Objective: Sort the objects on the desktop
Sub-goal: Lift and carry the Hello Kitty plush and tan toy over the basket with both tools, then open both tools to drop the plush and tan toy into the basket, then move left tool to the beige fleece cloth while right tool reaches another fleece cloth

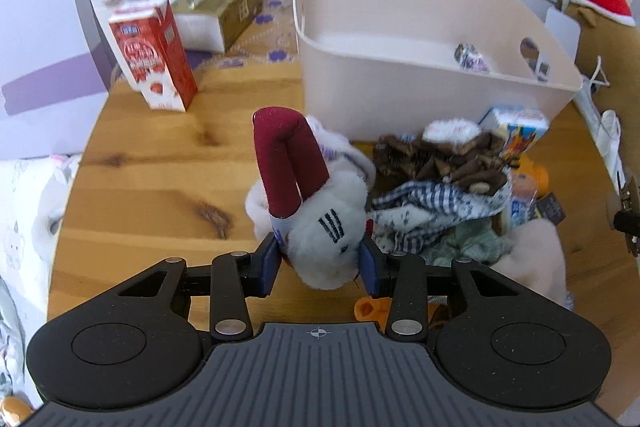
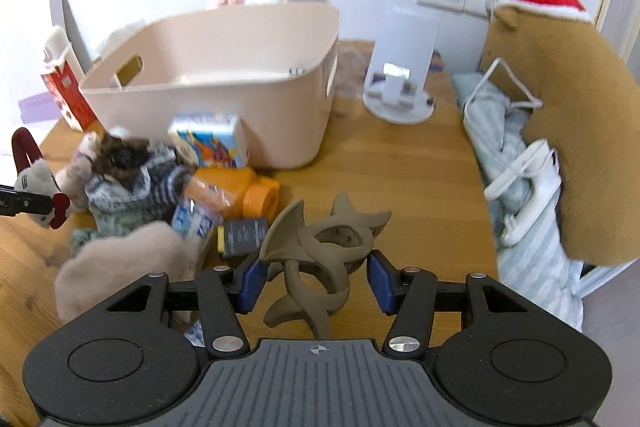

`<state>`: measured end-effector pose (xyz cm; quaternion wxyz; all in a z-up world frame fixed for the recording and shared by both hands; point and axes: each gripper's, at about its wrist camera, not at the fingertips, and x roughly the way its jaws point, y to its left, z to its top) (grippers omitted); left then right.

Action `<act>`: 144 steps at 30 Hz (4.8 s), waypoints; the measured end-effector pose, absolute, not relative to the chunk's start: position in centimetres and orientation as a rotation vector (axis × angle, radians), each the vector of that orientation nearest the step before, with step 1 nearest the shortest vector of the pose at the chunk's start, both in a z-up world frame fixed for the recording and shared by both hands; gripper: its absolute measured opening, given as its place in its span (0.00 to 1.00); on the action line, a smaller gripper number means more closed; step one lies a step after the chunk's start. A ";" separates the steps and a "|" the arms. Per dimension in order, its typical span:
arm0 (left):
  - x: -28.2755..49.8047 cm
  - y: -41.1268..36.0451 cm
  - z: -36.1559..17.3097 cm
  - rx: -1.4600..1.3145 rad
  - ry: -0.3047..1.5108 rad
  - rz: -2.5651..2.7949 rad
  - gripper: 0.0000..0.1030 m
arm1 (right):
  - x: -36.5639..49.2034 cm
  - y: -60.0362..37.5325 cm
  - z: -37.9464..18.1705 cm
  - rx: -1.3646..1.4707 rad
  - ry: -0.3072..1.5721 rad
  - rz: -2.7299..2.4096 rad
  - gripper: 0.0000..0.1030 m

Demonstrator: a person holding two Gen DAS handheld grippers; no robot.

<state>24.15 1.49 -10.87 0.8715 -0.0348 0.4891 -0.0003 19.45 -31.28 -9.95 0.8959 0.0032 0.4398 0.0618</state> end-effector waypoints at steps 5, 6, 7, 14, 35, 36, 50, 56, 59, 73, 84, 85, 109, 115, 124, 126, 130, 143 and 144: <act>24.5 1.7 -8.9 -0.076 0.970 -0.018 0.40 | 19.9 -31.9 -8.1 0.026 0.882 0.134 0.50; 24.7 1.8 -8.6 -0.072 0.960 -0.018 0.40 | 20.1 -32.0 -7.7 0.029 0.879 0.136 0.50; 24.8 1.7 -8.2 -0.068 0.951 -0.018 0.40 | 20.2 -32.0 -7.4 0.028 0.872 0.137 0.50; 26.4 1.9 -5.6 -0.026 0.876 -0.035 0.40 | 21.4 -32.0 -4.7 0.007 0.802 0.154 0.50; 34.5 0.6 -0.7 0.065 0.746 -0.053 0.40 | 29.4 -29.4 -0.7 -0.096 0.679 0.188 0.50; 34.9 0.2 -0.8 0.065 0.749 -0.059 0.40 | 30.0 -29.0 -0.8 -0.113 0.679 0.190 0.50; 38.8 -4.1 -5.8 0.174 0.875 -0.098 0.41 | 35.5 -25.8 -5.1 -0.162 0.795 0.208 0.50; 40.0 -5.1 -8.6 0.213 0.958 -0.090 0.40 | 36.4 -25.4 -7.2 -0.121 0.874 0.211 0.50; 40.2 -5.8 -9.6 0.232 0.983 -0.095 0.41 | 36.6 -24.9 -7.9 -0.131 0.899 0.216 0.50; 40.5 -5.3 -10.4 0.154 1.026 -0.069 0.64 | 36.6 -24.5 -9.4 -0.159 0.949 0.234 0.61; 39.5 -5.2 -8.5 0.137 0.964 -0.068 0.74 | 34.7 -24.8 -7.6 -0.144 0.873 0.223 0.84; 39.3 -5.2 -8.3 0.141 0.955 -0.068 0.74 | 34.5 -24.8 -7.3 -0.142 0.864 0.222 0.85; 33.3 -2.8 -4.1 0.101 0.881 -0.089 0.83 | 27.3 -27.2 -2.8 -0.061 0.666 0.249 1.00; 31.0 -2.3 -3.2 0.078 0.859 -0.102 0.83 | 25.1 -27.7 -2.4 -0.028 0.661 0.254 1.00; 26.6 -2.5 -4.2 0.049 0.854 -0.105 0.83 | 21.2 -28.1 -3.9 -0.058 0.651 0.311 1.00; 25.8 -2.3 -4.7 0.037 0.859 -0.098 0.83 | 20.5 -28.0 -4.3 -0.075 0.664 0.305 1.00; 24.5 -1.3 -5.7 0.041 0.868 -0.080 0.83 | 19.1 -27.5 -5.0 -0.095 0.690 0.322 1.00; 23.8 3.7 -10.0 0.042 0.942 -0.075 0.83 | 16.4 -24.7 -8.4 -0.047 0.789 0.331 1.00; 23.9 3.9 -10.4 0.053 0.945 -0.083 0.83 | 16.3 -24.4 -8.7 -0.045 0.798 0.330 1.00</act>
